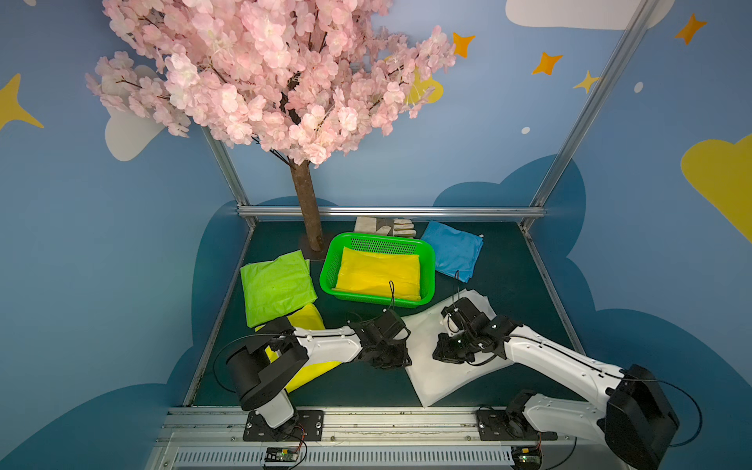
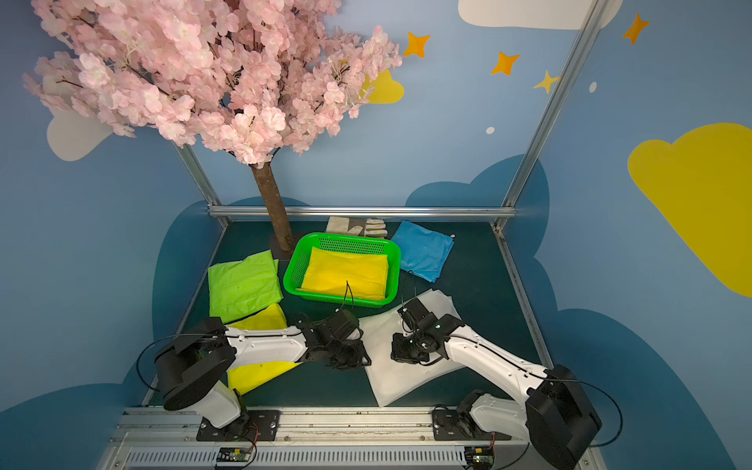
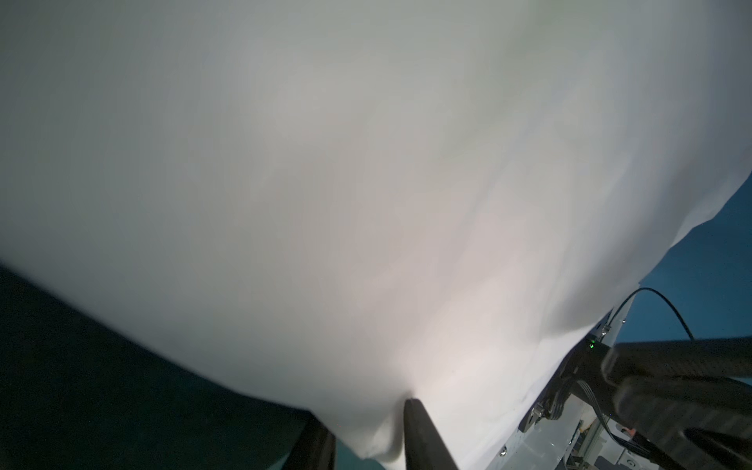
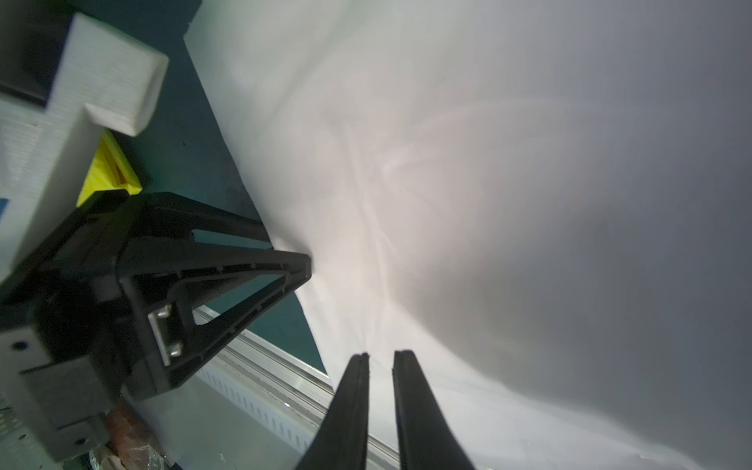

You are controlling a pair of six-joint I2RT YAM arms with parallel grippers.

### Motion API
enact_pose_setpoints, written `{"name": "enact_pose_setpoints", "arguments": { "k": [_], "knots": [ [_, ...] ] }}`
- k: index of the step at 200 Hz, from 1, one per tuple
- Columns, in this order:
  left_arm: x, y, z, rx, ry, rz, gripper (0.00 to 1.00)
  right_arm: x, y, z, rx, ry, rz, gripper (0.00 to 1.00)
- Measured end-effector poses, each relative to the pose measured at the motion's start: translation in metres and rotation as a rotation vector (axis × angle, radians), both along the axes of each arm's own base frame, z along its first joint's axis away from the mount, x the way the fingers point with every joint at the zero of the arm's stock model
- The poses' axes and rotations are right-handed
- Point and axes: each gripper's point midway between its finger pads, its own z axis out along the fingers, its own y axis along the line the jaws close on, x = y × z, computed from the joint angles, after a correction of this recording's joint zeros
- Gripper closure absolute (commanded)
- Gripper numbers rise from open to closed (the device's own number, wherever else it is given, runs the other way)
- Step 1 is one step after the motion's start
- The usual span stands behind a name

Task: Put the folded raincoat in the basket
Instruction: Move the raincoat to the center of the board, then pick up the raincoat from the center of the board.

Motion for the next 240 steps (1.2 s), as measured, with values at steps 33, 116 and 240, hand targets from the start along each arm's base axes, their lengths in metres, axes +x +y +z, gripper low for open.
{"name": "enact_pose_setpoints", "arguments": {
  "k": [33, 116, 240],
  "knots": [
    [0.002, 0.006, -0.003, 0.041, -0.011, 0.016, 0.89, 0.000, 0.000, 0.000, 0.004, -0.001, 0.010, 0.81],
    [0.032, 0.091, 0.016, 0.183, -0.030, 0.141, 0.94, 0.006, -0.012, 0.000, -0.015, 0.006, -0.006, 0.66],
    [0.020, 0.162, 0.014, 0.207, 0.037, 0.209, 0.51, 0.042, -0.054, -0.014, 0.042, 0.096, -0.214, 0.36]
  ]
}}
